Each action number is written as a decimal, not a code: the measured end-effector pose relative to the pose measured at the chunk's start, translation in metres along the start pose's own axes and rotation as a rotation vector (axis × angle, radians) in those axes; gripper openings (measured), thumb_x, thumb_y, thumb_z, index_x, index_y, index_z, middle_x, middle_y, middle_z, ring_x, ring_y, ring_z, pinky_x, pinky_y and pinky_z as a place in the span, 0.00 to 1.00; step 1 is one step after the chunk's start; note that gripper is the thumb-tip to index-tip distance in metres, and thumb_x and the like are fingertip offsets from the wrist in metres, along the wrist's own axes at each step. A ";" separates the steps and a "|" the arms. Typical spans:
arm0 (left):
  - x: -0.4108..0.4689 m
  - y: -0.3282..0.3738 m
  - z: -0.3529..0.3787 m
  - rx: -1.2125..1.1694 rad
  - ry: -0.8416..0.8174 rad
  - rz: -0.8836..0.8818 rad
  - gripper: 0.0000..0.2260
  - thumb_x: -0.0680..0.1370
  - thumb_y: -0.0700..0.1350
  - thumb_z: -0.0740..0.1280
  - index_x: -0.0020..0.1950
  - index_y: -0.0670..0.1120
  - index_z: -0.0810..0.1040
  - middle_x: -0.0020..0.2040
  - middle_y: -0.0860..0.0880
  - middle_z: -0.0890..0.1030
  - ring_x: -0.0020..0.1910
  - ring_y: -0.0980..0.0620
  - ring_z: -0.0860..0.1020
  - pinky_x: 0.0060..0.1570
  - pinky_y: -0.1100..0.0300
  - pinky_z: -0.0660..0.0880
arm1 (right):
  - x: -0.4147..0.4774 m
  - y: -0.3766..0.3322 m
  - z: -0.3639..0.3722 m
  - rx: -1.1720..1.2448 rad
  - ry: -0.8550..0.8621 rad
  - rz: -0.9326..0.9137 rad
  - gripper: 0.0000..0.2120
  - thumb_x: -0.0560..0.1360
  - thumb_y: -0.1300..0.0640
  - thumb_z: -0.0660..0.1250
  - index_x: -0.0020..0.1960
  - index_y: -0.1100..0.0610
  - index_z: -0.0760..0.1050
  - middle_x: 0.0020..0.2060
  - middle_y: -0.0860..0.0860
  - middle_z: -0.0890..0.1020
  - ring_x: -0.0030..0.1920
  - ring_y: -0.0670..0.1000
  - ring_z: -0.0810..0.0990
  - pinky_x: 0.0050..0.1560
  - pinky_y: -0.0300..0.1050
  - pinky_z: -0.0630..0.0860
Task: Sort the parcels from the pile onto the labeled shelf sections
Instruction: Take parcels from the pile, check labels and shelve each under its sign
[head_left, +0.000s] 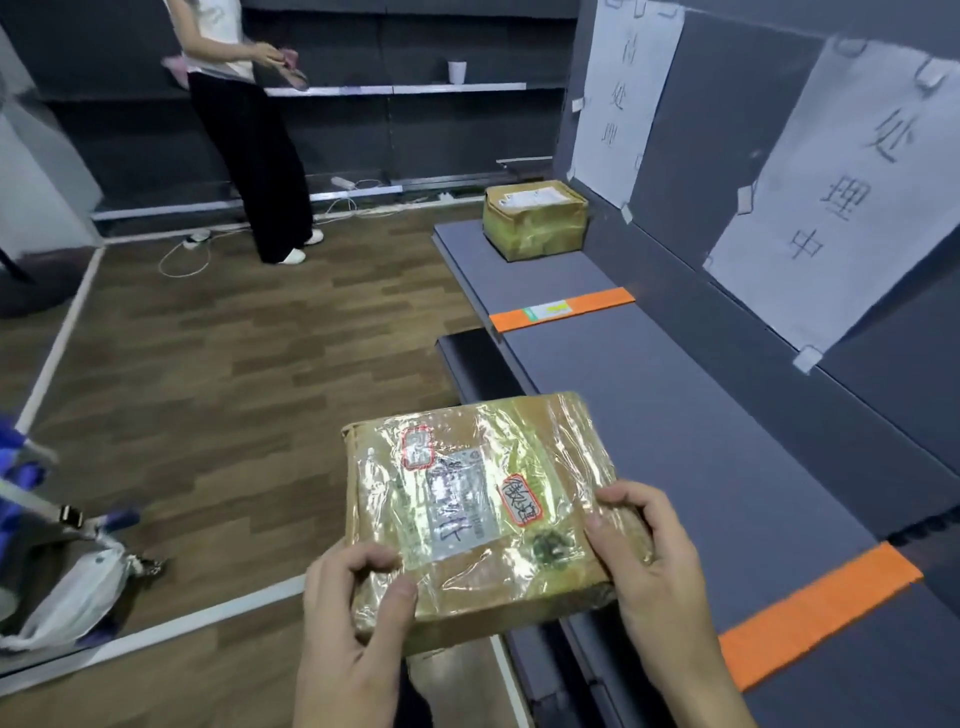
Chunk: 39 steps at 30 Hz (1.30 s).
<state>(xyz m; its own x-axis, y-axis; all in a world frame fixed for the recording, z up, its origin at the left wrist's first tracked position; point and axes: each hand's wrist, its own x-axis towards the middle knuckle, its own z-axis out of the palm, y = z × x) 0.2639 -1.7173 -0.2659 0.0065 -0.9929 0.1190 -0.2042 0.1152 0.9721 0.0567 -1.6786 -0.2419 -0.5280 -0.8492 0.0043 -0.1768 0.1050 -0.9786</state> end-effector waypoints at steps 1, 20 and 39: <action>0.023 -0.004 0.000 0.000 -0.014 0.007 0.10 0.63 0.61 0.63 0.43 0.66 0.74 0.50 0.58 0.74 0.50 0.68 0.73 0.38 0.77 0.67 | 0.017 -0.002 0.013 -0.002 0.012 -0.005 0.16 0.68 0.42 0.69 0.53 0.46 0.75 0.50 0.43 0.80 0.55 0.48 0.78 0.60 0.55 0.74; 0.370 -0.015 0.083 -0.004 -0.375 0.066 0.09 0.63 0.60 0.64 0.42 0.67 0.74 0.53 0.53 0.74 0.52 0.66 0.73 0.44 0.80 0.66 | 0.288 -0.016 0.114 0.041 0.353 0.052 0.05 0.75 0.53 0.70 0.50 0.47 0.75 0.50 0.40 0.80 0.53 0.47 0.79 0.55 0.47 0.73; 0.547 -0.023 0.221 0.084 -1.098 0.062 0.19 0.76 0.41 0.67 0.51 0.69 0.77 0.53 0.51 0.67 0.44 0.62 0.74 0.49 0.65 0.71 | 0.508 -0.003 0.042 -0.115 0.470 0.068 0.05 0.70 0.59 0.72 0.45 0.52 0.79 0.42 0.40 0.81 0.44 0.40 0.78 0.47 0.33 0.71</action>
<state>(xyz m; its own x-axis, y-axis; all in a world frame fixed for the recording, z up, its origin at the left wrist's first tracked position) 0.0554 -2.2696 -0.2677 -0.8710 -0.4771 -0.1175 -0.2403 0.2052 0.9488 -0.1765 -2.1324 -0.2453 -0.8549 -0.5154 0.0598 -0.2056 0.2306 -0.9511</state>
